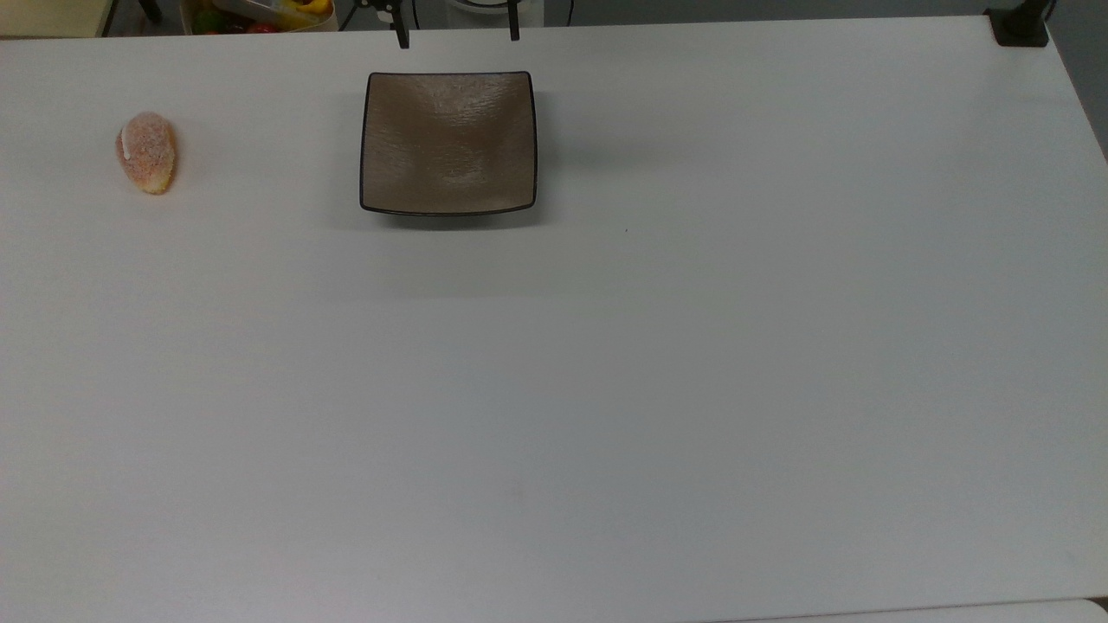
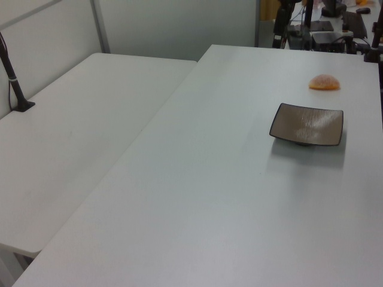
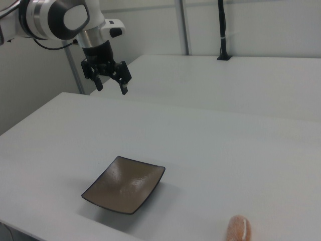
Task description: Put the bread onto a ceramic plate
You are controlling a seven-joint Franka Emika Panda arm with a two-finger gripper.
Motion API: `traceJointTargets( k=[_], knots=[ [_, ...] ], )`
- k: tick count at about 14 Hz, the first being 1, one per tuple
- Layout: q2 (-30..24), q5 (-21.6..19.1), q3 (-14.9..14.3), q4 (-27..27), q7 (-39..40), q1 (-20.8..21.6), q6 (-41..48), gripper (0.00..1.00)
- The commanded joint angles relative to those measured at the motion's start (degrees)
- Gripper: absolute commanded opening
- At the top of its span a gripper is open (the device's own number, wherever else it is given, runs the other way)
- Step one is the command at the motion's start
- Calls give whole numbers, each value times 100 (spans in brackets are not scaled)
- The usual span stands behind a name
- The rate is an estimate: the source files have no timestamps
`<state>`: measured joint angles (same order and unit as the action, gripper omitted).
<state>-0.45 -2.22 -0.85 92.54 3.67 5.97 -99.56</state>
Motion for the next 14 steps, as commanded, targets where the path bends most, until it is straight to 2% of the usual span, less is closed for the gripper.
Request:
traceJointTargets(
  k=[1,11,14],
  knots=[
    [-148,-77,-29,150,-15,18,-63,100],
    [-148,-77,-38,194,72,10,-46,100],
    [-166,-16,-38,212,780,-60,278,100]
  ],
)
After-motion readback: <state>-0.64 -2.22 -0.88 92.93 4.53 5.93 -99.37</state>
